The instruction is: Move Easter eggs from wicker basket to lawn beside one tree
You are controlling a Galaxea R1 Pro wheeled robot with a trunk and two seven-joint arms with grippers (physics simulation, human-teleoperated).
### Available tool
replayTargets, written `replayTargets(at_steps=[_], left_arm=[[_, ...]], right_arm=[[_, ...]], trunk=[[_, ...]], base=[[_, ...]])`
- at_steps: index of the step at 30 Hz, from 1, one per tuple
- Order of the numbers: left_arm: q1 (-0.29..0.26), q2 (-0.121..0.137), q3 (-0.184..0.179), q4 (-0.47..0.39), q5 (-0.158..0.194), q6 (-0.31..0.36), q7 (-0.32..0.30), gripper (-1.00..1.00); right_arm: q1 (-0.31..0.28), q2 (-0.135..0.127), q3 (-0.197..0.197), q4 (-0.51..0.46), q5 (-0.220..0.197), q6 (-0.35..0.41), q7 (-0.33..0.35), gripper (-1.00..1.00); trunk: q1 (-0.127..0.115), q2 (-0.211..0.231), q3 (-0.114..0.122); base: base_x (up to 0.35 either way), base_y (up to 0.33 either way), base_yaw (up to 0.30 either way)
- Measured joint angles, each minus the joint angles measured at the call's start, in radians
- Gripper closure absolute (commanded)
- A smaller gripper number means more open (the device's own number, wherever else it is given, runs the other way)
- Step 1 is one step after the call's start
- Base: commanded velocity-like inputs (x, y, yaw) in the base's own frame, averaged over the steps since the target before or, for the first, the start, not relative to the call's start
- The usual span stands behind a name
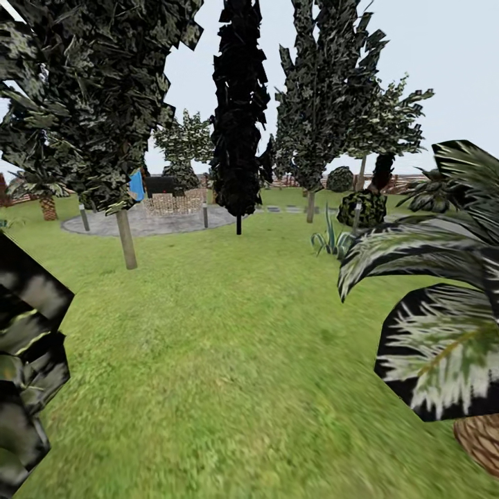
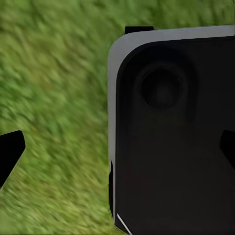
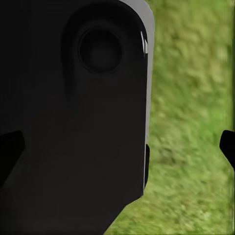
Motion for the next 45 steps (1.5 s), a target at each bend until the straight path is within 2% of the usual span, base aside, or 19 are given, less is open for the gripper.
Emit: replayTargets(at_steps=[8,22,34,45], left_arm=[[0.000,0.000,0.000,0.000,0.000,0.000,0.000,-1.00],[0.000,-0.001,0.000,0.000,0.000,0.000,0.000,-1.00],[0.000,-0.001,0.000,0.001,0.000,0.000,0.000,-1.00],[0.000,-0.001,0.000,0.001,0.000,0.000,0.000,-1.00]], right_arm=[[0.000,0.000,0.000,0.000,0.000,0.001,0.000,-1.00],[0.000,0.000,0.001,0.000,0.002,0.001,0.000,-1.00],[0.000,0.000,0.000,0.000,0.000,0.001,0.000,-1.00],[0.000,0.000,0.001,0.000,0.001,0.001,0.000,-1.00]], trunk=[[0.000,0.000,0.000],[0.000,0.000,0.000],[0.000,0.000,0.000],[0.000,0.000,0.000]], base=[[0.345,0.000,0.232],[0.345,0.000,0.018],[0.345,0.000,0.211],[0.345,0.000,0.018]])
